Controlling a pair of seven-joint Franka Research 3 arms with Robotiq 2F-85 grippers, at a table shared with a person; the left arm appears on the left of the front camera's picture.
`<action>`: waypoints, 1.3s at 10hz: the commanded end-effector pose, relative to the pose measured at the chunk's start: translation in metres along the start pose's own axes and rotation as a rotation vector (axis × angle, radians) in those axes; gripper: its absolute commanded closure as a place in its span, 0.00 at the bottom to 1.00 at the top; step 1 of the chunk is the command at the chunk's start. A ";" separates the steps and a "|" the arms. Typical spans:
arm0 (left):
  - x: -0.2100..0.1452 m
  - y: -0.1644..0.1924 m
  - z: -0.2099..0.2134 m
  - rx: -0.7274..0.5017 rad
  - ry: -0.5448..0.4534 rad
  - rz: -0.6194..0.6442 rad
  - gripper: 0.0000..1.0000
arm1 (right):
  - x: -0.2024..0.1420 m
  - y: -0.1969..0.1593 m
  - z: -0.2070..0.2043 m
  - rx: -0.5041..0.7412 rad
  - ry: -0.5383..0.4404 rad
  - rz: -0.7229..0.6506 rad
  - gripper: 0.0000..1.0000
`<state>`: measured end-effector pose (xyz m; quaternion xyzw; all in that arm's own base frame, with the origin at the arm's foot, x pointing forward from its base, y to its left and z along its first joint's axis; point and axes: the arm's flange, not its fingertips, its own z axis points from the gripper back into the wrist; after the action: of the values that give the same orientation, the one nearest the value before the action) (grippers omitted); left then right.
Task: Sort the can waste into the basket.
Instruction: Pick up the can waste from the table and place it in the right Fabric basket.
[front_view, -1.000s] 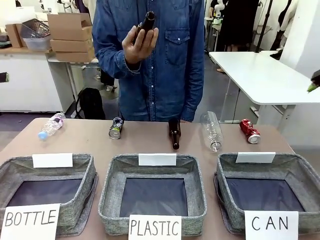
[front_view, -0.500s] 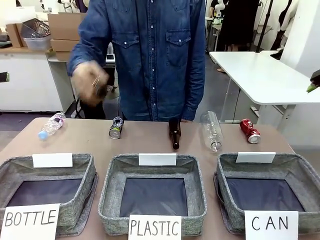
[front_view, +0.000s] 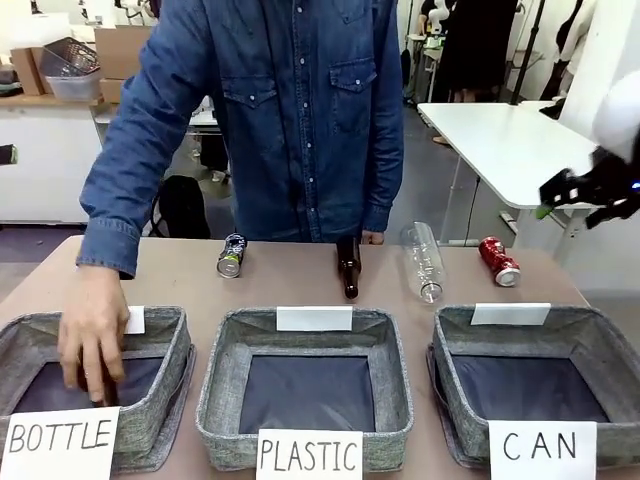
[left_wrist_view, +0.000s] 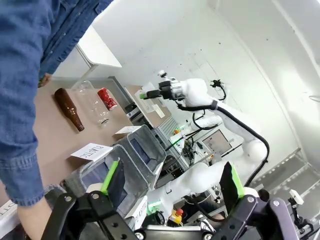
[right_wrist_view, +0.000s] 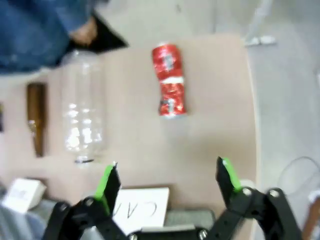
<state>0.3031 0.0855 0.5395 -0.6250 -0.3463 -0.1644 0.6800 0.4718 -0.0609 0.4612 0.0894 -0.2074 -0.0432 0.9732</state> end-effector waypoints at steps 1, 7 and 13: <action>0.003 -0.001 -0.001 -0.020 -0.013 -0.026 0.00 | 0.041 -0.005 -0.025 0.079 0.079 0.127 0.00; 0.003 -0.001 -0.001 -0.020 -0.013 -0.026 0.00 | 0.106 -0.005 -0.181 -0.235 0.107 -0.187 0.00; 0.003 -0.001 -0.001 -0.020 -0.013 -0.026 0.00 | 0.102 0.005 -0.196 -0.226 0.183 -0.188 0.00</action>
<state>0.3036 0.0857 0.5392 -0.6254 -0.3459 -0.1642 0.6799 0.6464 -0.0426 0.3207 0.0093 -0.1061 -0.1455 0.9836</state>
